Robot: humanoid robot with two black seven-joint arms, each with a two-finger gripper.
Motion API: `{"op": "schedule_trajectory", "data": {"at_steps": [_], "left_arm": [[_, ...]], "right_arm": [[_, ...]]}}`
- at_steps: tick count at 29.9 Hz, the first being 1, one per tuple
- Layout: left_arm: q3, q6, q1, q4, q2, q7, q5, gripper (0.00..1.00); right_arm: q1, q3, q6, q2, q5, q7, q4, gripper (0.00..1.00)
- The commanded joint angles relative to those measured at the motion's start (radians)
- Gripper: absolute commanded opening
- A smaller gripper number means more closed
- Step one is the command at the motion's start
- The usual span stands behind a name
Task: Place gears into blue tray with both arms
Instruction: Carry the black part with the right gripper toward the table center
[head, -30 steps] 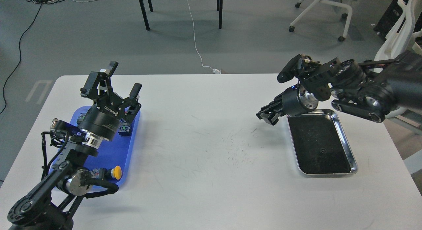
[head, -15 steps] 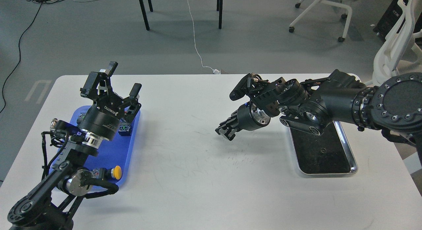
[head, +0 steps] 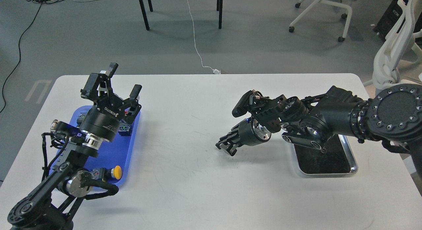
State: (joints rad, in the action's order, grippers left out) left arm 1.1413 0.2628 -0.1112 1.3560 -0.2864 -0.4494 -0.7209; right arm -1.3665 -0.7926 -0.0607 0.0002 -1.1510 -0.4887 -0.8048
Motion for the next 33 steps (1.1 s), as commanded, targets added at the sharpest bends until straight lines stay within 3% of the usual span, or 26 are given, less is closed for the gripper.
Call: {"op": "schedule_trajectory", "data": {"at_steps": [1,7,13,24,26,33], "left_arm": [[0.0,0.001,0.005,0.0,0.001,0.0,0.0,0.98],[0.0,0.001,0.007,0.002,0.0,0.0,0.0,0.98],[0.001,0.001,0.01,0.012,-0.002,0.0,0.0,0.98],[0.0,0.001,0.01,0.015,-0.01,0.0,-0.002,0.98],[0.0,0.001,0.008,0.015,-0.016,0.0,-0.002,0.98],[-0.008,0.001,-0.007,0.015,-0.05,-0.003,-0.026,0.98]], "right_arm": [[0.001,0.001,0.005,0.0,0.001,0.0,-0.001,0.2],[0.003,0.0,0.009,0.0,0.028,0.0,0.001,0.22],[0.001,0.0,0.009,0.0,0.057,0.0,-0.002,0.53],[-0.037,0.076,0.013,0.0,0.161,0.0,-0.057,0.89],[-0.042,0.127,0.012,-0.064,0.201,0.0,-0.073,0.94],[0.076,0.381,0.006,-0.394,0.469,0.0,-0.217,0.95]]}}
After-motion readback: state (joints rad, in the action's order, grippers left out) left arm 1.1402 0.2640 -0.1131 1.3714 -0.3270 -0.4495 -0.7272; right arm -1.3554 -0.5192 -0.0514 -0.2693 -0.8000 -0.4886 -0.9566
